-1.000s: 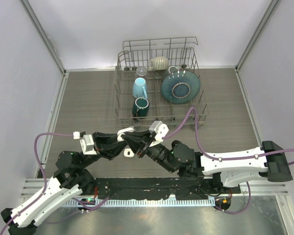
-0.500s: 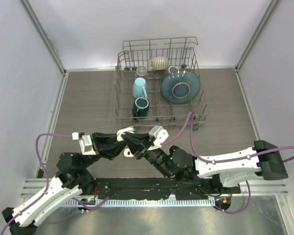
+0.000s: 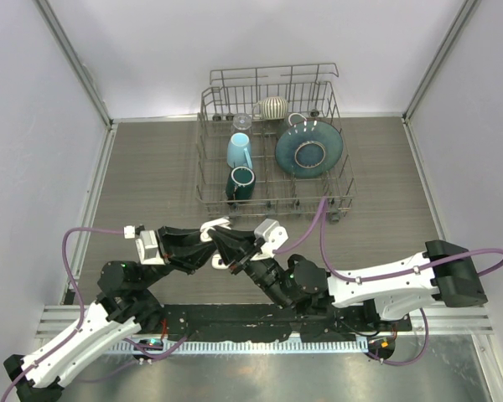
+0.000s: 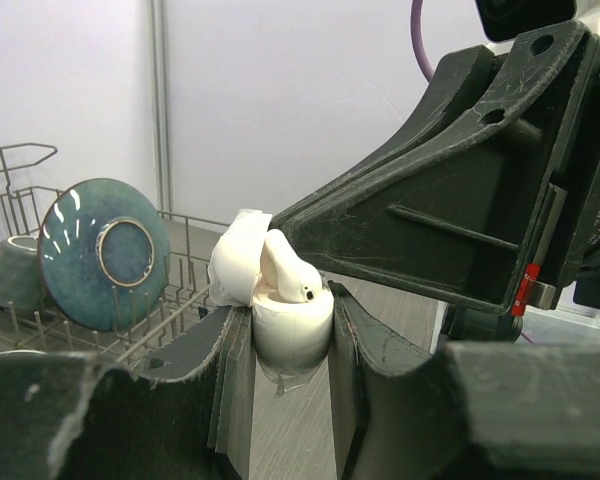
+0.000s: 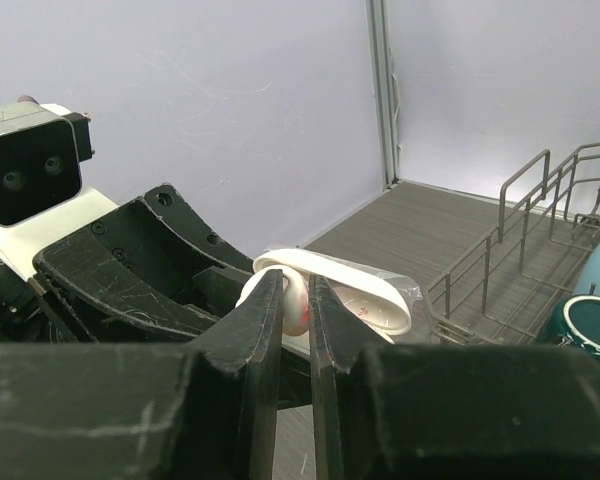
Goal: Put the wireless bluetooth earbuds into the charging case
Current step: Place the earbud in the charging case, then close the charging case.
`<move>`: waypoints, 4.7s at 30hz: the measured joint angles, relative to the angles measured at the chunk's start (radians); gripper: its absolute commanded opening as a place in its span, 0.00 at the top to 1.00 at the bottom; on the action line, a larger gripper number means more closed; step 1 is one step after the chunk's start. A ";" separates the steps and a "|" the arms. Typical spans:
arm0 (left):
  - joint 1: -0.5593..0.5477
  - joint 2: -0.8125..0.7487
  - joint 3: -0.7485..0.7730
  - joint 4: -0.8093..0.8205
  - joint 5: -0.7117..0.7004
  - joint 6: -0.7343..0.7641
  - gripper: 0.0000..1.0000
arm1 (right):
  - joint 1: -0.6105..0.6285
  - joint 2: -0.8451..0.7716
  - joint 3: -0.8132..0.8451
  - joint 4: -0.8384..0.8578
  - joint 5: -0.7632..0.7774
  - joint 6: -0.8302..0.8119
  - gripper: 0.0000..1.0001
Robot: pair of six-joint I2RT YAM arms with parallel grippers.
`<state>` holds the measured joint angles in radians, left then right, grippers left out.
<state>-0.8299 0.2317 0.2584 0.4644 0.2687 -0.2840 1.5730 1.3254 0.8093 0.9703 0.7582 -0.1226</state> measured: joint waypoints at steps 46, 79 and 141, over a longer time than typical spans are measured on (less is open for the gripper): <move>-0.002 -0.021 -0.008 0.029 -0.012 0.008 1.00 | 0.081 -0.141 -0.067 -0.040 -0.134 -0.083 0.58; -0.002 0.087 0.056 0.025 0.105 0.031 1.00 | -0.432 -0.116 0.458 -1.191 -0.301 0.703 0.23; -0.002 0.179 0.080 0.023 0.098 0.030 1.00 | -0.391 -0.275 0.154 -0.980 -0.563 0.732 0.26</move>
<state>-0.8318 0.4103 0.3382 0.4870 0.3672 -0.2539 1.1816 1.0508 0.9638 -0.0101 0.1955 0.6090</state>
